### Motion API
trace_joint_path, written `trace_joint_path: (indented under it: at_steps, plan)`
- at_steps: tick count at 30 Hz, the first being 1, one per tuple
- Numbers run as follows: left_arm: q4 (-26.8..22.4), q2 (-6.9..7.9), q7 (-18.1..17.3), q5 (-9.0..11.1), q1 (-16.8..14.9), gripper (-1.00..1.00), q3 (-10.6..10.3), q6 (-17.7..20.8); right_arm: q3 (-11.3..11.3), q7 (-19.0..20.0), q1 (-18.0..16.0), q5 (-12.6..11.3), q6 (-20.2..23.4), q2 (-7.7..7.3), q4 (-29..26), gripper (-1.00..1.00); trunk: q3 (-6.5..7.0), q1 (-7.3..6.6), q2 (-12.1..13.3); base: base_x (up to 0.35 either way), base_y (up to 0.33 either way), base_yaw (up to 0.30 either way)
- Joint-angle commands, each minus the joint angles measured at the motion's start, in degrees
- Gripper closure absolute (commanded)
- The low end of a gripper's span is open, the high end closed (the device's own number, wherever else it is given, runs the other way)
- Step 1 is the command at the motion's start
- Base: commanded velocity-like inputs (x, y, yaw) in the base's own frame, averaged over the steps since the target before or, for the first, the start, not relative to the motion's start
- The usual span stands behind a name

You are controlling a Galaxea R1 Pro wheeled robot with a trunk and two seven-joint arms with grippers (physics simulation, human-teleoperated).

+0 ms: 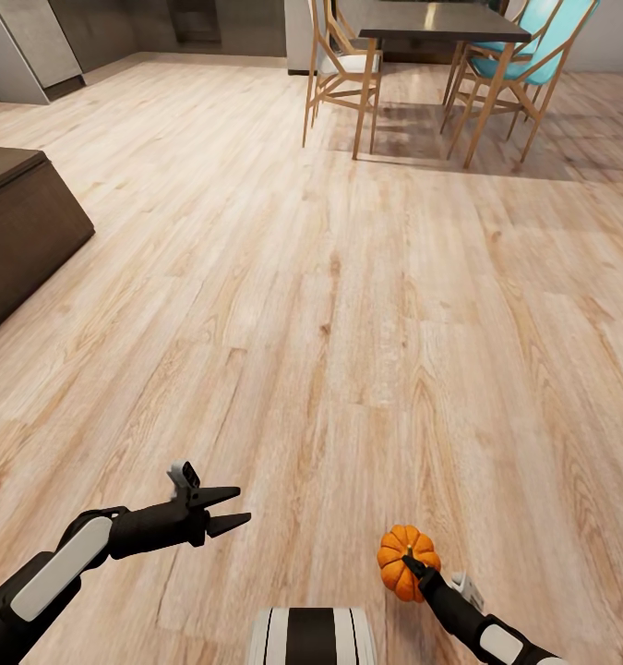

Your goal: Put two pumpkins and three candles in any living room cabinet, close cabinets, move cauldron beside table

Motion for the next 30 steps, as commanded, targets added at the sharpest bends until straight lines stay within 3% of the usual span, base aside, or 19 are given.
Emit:
trace_joint_path:
  at_steps: [1, 14, 30]
  plan:
    - [0.02, 0.03, -0.13, 0.14, -0.05, -1.0, -0.12, 0.19, -0.64, -1.7, -0.03, -0.85, 0.35, -0.04, 0.16, 1.0, -0.03, 0.0, -0.01, 0.0, 0.0, 0.0]
    - [0.02, -0.01, -0.14, 0.1, -0.05, -1.0, -0.09, 0.19, -0.64, -1.7, -0.03, -0.86, 0.31, -0.01, 0.16, 1.0, -0.03, 0.0, -0.01, 0.0, 0.0, 0.0]
    - [0.1, -0.01, -0.07, 0.03, -0.05, -1.0, -0.12, 0.19, -0.64, -1.11, -0.03, -0.91, 0.16, -0.06, -0.31, 1.0, 3.51, -0.41, 0.2, 0.0, 0.0, 0.0]
